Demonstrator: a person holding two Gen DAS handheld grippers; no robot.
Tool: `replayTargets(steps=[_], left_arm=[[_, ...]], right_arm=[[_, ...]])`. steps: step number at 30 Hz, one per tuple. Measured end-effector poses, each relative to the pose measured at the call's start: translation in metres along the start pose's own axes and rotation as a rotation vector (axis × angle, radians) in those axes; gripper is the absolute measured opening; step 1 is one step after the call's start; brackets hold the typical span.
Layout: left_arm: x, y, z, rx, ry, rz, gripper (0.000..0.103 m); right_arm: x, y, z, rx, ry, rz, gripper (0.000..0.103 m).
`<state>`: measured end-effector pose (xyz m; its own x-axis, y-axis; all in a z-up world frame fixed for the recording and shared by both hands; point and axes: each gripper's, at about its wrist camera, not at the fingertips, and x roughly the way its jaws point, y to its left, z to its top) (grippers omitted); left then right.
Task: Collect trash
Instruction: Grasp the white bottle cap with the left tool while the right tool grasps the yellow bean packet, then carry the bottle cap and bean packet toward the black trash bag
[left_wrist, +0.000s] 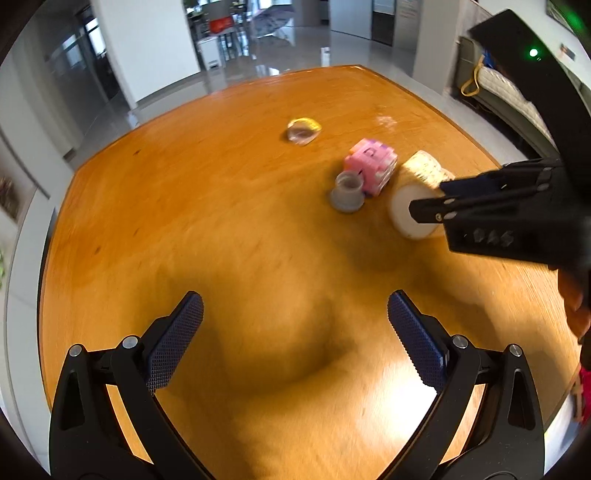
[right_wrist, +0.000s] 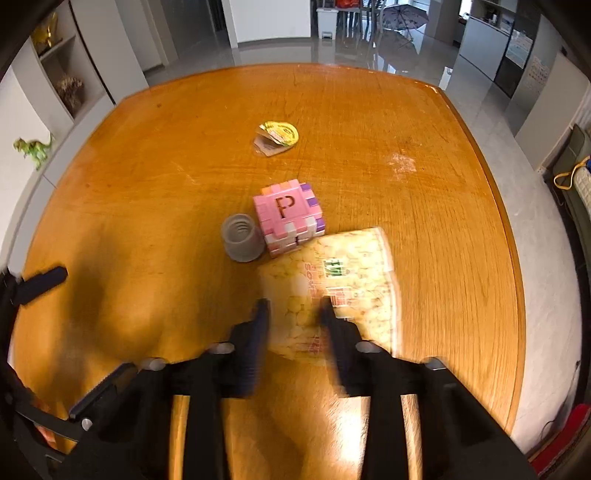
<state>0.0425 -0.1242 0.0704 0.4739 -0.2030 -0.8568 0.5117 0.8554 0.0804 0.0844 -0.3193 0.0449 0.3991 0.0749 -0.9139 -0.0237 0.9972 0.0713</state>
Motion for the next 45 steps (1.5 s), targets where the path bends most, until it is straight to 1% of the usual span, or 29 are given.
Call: replayTargets(steps=[3, 7, 9, 12, 13, 14, 15, 16, 17, 19, 21, 22, 25, 29, 33, 39, 42, 45], left_arm=[[0.018, -0.01, 0.022, 0.045, 0.009, -0.002, 0.097], [0.043, -0.021, 0.047, 0.098, 0.016, 0.001, 0.097], [0.051, -0.024, 0.054, 0.107, 0.018, -0.011, 0.097], [0.066, -0.031, 0.064, 0.132, 0.021, -0.032, 0.089], [0.069, -0.033, 0.066, 0.138, 0.025, -0.041, 0.083], [0.074, -0.034, 0.068, 0.144, 0.029, -0.055, 0.073], [0.076, -0.034, 0.069, 0.147, 0.031, -0.069, 0.066], [0.079, -0.035, 0.071, 0.15, 0.033, -0.084, 0.051], [0.082, -0.036, 0.072, 0.155, 0.036, -0.104, 0.039], [0.086, -0.038, 0.071, 0.163, 0.04, -0.114, 0.031], [0.085, -0.039, 0.068, 0.171, 0.025, -0.12, 0.031], [0.083, -0.04, 0.066, 0.168, 0.027, -0.132, 0.031], [0.077, -0.041, 0.058, 0.161, 0.035, -0.135, 0.031], [0.06, -0.04, 0.037, 0.135, 0.026, -0.14, 0.031], [0.041, -0.038, 0.013, 0.115, 0.019, -0.123, 0.031], [0.001, -0.022, -0.035, 0.077, -0.006, -0.084, 0.031], [-0.02, -0.01, -0.063, 0.042, -0.02, -0.064, 0.031], [-0.04, 0.006, -0.093, 0.005, -0.033, -0.028, 0.031]], right_arm=[[-0.004, -0.013, 0.008, 0.069, -0.032, 0.01, 0.027], [-0.003, -0.034, 0.014, 0.125, -0.038, 0.018, 0.026], [-0.001, -0.042, 0.019, 0.143, -0.037, 0.024, 0.027], [0.0, -0.051, 0.021, 0.156, -0.04, 0.031, 0.027], [-0.001, -0.051, 0.022, 0.157, -0.041, 0.031, 0.027], [0.0, -0.052, 0.023, 0.158, -0.042, 0.031, 0.027], [0.0, -0.051, 0.023, 0.156, -0.042, 0.031, 0.027], [0.0, -0.05, 0.023, 0.154, -0.041, 0.031, 0.027], [0.001, -0.049, 0.023, 0.15, -0.042, 0.027, 0.027], [0.0, -0.045, 0.02, 0.145, -0.046, 0.026, 0.027], [0.0, -0.045, 0.019, 0.144, -0.05, 0.036, 0.027], [-0.003, -0.043, 0.017, 0.145, -0.053, 0.041, 0.027], [-0.008, -0.039, 0.012, 0.149, -0.054, 0.073, 0.027], [-0.019, -0.024, -0.002, 0.133, -0.059, 0.114, 0.027], [-0.032, -0.004, -0.019, 0.11, -0.066, 0.151, 0.027], [-0.049, 0.043, -0.051, 0.047, -0.066, 0.209, 0.027], [-0.057, 0.075, -0.066, 0.004, -0.065, 0.24, 0.027], [-0.064, 0.111, -0.08, -0.052, -0.066, 0.27, 0.027]])
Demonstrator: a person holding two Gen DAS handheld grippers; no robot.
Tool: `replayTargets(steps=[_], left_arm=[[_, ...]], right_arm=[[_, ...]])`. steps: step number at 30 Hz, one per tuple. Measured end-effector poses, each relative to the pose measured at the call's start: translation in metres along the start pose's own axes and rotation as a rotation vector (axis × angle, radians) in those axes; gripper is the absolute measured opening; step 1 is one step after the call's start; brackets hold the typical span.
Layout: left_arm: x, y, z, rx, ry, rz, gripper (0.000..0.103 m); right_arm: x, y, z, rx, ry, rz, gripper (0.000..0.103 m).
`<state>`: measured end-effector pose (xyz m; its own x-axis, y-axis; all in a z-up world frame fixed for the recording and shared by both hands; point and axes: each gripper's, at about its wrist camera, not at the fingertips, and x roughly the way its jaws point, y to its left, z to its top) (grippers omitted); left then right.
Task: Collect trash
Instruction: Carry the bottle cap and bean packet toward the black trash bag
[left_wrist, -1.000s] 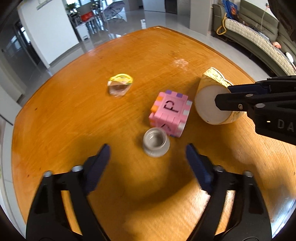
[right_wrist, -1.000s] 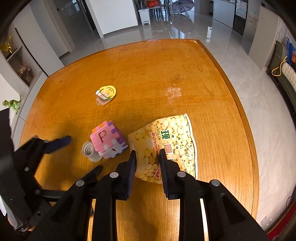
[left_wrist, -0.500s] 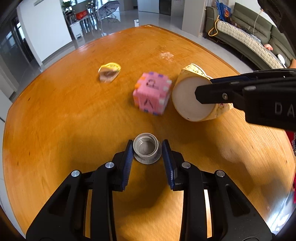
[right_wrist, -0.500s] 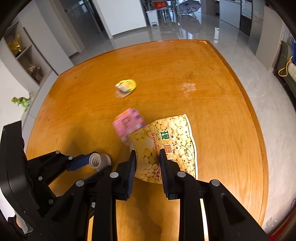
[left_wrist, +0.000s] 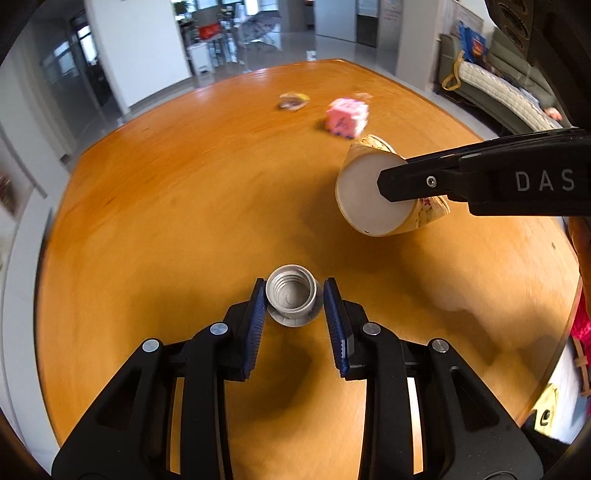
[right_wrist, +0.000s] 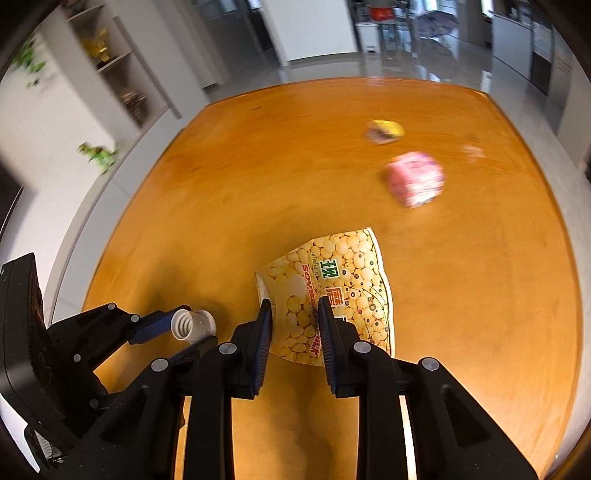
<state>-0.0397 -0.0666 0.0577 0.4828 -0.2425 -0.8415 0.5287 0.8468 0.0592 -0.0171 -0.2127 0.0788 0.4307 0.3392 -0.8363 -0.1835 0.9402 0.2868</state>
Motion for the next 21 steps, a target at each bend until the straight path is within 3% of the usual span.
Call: replayTargets(steps=[9, 21], left_arm=[[-0.068, 0.066, -0.107, -0.212, -0.032, 0.117, 0.031], [-0.162, 0.148, -0.294, -0.598, -0.053, 0.351, 0.031]], right_arm=[[0.009, 0.141, -0.03, -0.227, 0.033, 0.128, 0.027], [0.034, 0.337, -0.105, -0.584, 0.157, 0.32, 0.027]])
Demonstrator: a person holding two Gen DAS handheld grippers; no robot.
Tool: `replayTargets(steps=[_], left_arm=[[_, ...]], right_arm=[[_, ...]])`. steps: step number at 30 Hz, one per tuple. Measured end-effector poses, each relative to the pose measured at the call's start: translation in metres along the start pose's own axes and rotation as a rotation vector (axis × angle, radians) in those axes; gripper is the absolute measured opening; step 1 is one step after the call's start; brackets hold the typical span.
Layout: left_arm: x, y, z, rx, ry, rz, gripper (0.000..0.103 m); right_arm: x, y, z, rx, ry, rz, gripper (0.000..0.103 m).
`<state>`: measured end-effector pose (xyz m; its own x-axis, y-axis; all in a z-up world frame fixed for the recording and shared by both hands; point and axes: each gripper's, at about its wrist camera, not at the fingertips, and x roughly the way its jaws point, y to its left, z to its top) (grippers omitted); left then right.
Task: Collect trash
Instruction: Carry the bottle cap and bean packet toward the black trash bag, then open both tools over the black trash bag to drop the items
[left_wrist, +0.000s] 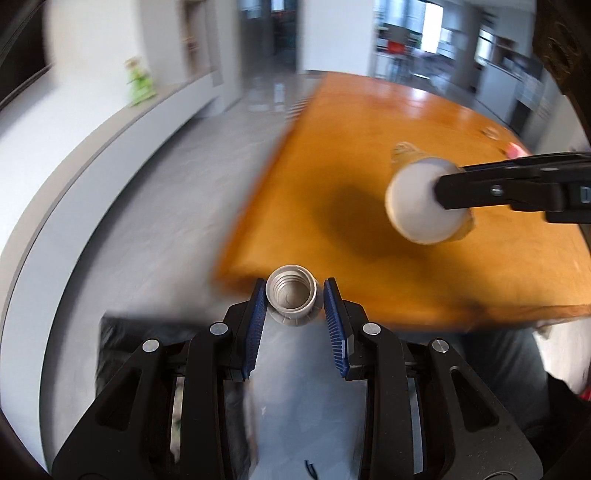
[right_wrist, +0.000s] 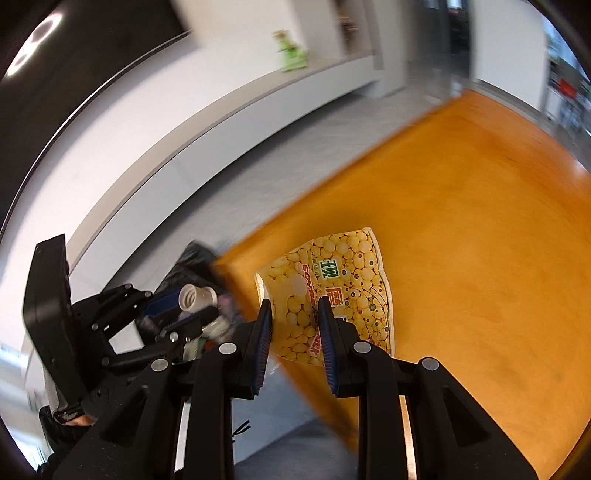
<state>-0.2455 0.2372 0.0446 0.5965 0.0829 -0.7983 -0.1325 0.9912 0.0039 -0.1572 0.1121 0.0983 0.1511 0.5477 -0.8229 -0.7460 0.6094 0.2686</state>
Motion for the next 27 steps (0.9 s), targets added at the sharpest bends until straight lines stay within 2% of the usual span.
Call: replayTargets(steps=[8, 13, 14, 15, 16, 17, 19, 27], left_arm=[[-0.016, 0.104, -0.068, -0.262, 0.047, 0.147, 0.031], [-0.021, 0.148, -0.104, -0.405, 0.074, 0.212, 0.031], [-0.021, 0.154, -0.108, -0.432, 0.086, 0.222, 0.04], [-0.022, 0.16, -0.114, -0.458, 0.096, 0.228, 0.053], [-0.023, 0.166, -0.118, -0.495, 0.103, 0.243, 0.087], [-0.028, 0.174, -0.125, -0.546, 0.088, 0.276, 0.096], [-0.037, 0.183, -0.138, -0.573, 0.059, 0.283, 0.096], [-0.042, 0.206, -0.154, -0.652, 0.069, 0.313, 0.096]], right_arm=[[0.056, 0.119, 0.01, -0.208, 0.089, 0.114, 0.027], [0.089, 0.161, 0.007, -0.243, 0.128, 0.188, 0.027], [0.097, 0.165, 0.01, -0.232, 0.131, 0.186, 0.029], [0.104, 0.169, 0.01, -0.22, 0.139, 0.189, 0.03], [0.107, 0.175, 0.007, -0.213, 0.148, 0.195, 0.03], [0.114, 0.177, 0.009, -0.208, 0.157, 0.199, 0.03], [0.119, 0.179, 0.01, -0.212, 0.166, 0.19, 0.03], [0.121, 0.176, 0.007, -0.211, 0.178, 0.202, 0.03]])
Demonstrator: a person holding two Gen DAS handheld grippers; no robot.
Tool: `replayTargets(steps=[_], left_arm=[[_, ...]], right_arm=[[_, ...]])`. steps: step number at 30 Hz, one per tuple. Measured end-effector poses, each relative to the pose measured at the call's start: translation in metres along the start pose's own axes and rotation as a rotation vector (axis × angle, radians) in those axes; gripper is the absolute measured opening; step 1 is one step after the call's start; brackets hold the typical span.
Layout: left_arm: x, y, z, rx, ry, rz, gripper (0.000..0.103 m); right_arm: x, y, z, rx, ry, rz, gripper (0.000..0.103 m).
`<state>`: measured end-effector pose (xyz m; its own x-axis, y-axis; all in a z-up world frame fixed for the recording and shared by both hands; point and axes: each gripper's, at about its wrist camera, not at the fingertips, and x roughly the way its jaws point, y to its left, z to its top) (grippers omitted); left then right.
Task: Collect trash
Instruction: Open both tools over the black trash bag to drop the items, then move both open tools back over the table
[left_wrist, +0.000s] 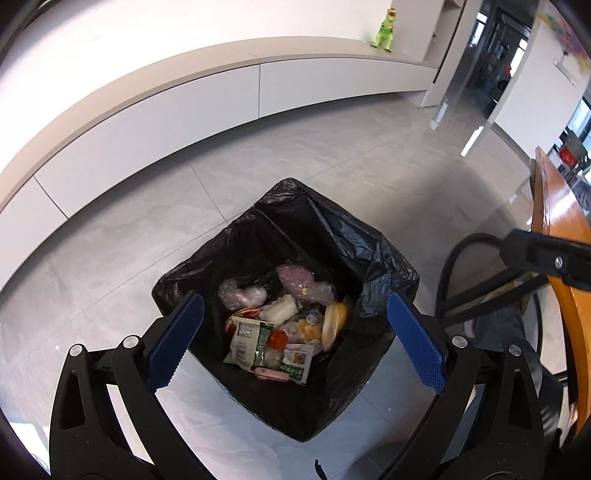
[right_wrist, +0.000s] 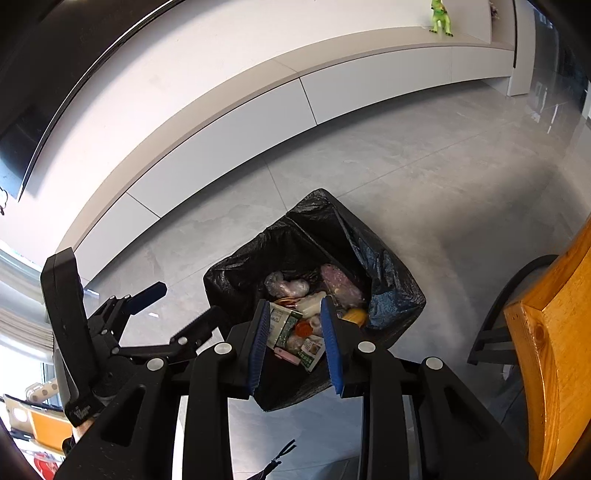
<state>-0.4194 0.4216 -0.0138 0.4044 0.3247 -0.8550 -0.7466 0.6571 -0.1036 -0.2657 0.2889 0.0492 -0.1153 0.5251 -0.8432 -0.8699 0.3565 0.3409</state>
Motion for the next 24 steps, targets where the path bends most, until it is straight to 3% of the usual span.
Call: replayTargets(steps=[13, 19, 24], left_arm=[[-0.022, -0.057, 0.012, 0.13, -0.031, -0.039, 0.096], [-0.036, -0.113, 0.021, 0.225, -0.044, -0.101, 0.096], [-0.04, -0.182, 0.024, 0.351, -0.041, -0.163, 0.097]], right_arm=[[-0.032, -0.04, -0.01, 0.068, -0.056, 0.015, 0.03], [-0.071, -0.088, -0.02, 0.145, -0.119, -0.015, 0.03], [-0.112, -0.147, -0.04, 0.24, -0.181, -0.068, 0.03]])
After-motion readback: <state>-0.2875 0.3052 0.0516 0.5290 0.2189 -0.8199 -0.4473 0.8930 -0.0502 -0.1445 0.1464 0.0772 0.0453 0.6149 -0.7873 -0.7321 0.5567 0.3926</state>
